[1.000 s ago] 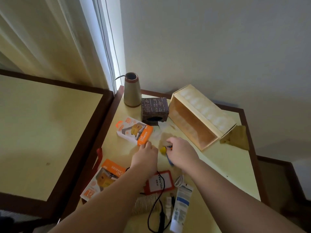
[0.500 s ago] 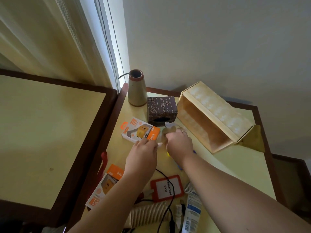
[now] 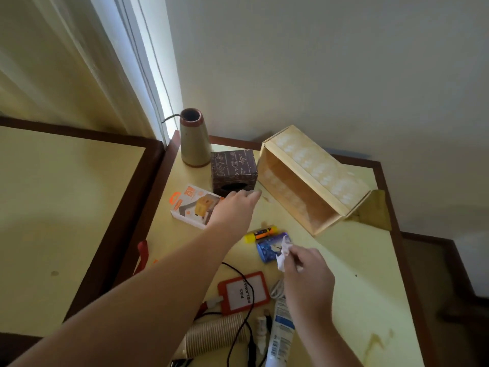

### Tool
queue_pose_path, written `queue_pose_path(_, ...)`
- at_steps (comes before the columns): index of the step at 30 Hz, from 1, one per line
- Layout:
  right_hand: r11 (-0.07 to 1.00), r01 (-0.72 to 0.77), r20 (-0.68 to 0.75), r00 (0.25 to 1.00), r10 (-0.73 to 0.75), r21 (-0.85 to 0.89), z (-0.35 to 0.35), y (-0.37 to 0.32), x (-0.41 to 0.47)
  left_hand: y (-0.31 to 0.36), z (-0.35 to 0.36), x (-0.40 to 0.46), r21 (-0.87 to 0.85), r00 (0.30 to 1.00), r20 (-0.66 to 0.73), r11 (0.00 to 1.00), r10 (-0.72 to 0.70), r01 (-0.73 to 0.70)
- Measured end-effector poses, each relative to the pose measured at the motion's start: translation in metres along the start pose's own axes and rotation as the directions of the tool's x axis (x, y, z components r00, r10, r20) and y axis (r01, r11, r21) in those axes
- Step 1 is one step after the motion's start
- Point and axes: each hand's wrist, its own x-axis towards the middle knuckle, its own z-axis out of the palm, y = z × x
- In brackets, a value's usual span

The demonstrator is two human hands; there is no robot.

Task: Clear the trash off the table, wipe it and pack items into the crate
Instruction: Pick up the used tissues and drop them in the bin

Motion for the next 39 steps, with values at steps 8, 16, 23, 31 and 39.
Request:
queue_pose_path(8,0.999,0.012,-0.116,0.993,-0.016,-0.034,-0.034,0.033,-0.030,0.011,0.005,0.043,0.186,0.990,0.136,0.982,-0.035,0.010)
queue_pose_path(16,0.994,0.043,-0.062,0.997,-0.037,0.105,-0.050,0.030,-0.051,0.021,-0.003,-0.050,-0.079,0.922,-0.375,0.988,0.092,-0.130)
queue_pose_path(23,0.978,0.207,0.000,0.978,-0.207,0.026,-0.059,0.040,-0.091,0.028,-0.023,-0.232,-0.408,0.899,-0.415,0.912,-0.143,-0.043)
queue_pose_path(31,0.926,0.377,0.066,0.923,-0.378,0.033,-0.061,0.044,-0.174,0.031,-0.004,-0.402,-0.525,0.820,-0.417,0.840,-0.392,0.135)
queue_pose_path(39,0.941,0.324,0.318,0.886,-0.337,0.094,-0.074,0.018,-0.240,0.025,-0.009,-0.482,-0.518,0.828,-0.379,0.837,-0.412,0.179)
